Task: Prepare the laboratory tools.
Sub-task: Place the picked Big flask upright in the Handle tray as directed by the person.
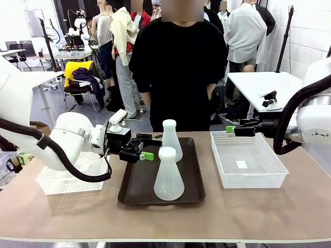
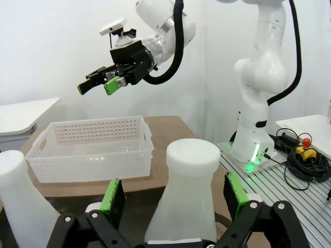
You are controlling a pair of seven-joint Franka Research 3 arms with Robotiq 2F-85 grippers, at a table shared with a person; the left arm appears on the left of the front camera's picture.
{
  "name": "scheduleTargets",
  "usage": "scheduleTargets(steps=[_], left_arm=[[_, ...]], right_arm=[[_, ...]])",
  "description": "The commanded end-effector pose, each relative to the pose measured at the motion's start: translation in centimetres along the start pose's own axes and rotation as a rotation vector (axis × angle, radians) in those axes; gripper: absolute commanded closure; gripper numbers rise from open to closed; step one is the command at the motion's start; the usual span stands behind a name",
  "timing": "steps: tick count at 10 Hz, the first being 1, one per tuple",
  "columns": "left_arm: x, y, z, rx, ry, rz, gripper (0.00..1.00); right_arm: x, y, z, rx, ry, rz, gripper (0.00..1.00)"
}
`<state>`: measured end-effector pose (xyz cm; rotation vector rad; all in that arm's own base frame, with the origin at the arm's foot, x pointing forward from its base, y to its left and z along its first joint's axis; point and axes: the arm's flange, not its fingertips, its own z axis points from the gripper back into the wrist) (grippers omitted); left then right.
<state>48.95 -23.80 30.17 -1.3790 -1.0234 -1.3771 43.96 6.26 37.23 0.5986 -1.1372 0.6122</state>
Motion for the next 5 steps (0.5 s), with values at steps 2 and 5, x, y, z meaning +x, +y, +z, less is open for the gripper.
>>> scheduleTargets(steps=[2,5], left_arm=[[0.12,-0.05,0.01,-0.005,-0.008,-0.016,0.00],[0.12,-0.05,0.01,-0.005,-0.008,-0.016,0.00]], right_arm=[[-0.10,0.16,0.05,-0.006,0.007,-0.010,0.00],[-0.10,0.16,0.05,-0.006,0.007,-0.010,0.00]])
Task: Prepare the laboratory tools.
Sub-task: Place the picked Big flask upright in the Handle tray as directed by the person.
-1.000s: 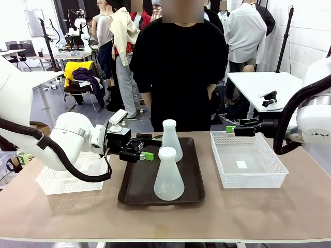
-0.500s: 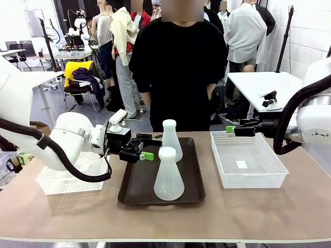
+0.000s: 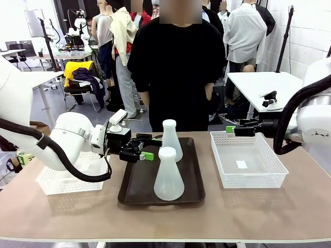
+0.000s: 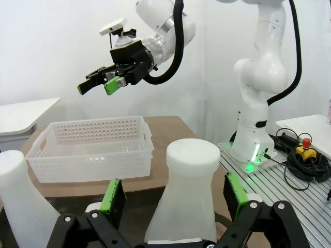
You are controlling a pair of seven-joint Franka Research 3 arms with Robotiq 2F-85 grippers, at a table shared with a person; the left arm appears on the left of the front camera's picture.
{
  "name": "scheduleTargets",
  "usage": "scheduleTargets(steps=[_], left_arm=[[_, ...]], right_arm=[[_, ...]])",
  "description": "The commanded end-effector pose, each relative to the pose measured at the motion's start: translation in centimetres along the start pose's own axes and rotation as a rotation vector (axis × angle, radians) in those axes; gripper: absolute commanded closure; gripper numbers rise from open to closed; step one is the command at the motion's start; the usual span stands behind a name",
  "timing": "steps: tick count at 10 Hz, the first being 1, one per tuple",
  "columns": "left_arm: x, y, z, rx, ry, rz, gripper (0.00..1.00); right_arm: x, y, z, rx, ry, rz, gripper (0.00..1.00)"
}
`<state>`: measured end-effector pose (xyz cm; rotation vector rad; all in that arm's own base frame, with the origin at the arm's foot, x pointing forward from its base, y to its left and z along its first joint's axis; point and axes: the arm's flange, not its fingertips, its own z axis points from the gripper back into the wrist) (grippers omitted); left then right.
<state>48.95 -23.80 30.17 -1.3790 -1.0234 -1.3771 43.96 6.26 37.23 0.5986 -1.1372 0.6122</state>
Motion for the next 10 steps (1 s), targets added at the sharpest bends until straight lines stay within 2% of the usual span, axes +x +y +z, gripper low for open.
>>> scheduleTargets(steps=[1,10], left_arm=[[0.12,-0.05,0.01,-0.005,-0.008,-0.016,0.00],[0.12,-0.05,0.01,-0.005,-0.008,-0.016,0.00]], right_arm=[[-0.10,0.16,0.05,-0.006,0.007,-0.010,0.00],[-0.10,0.16,0.05,-0.006,0.007,-0.010,0.00]])
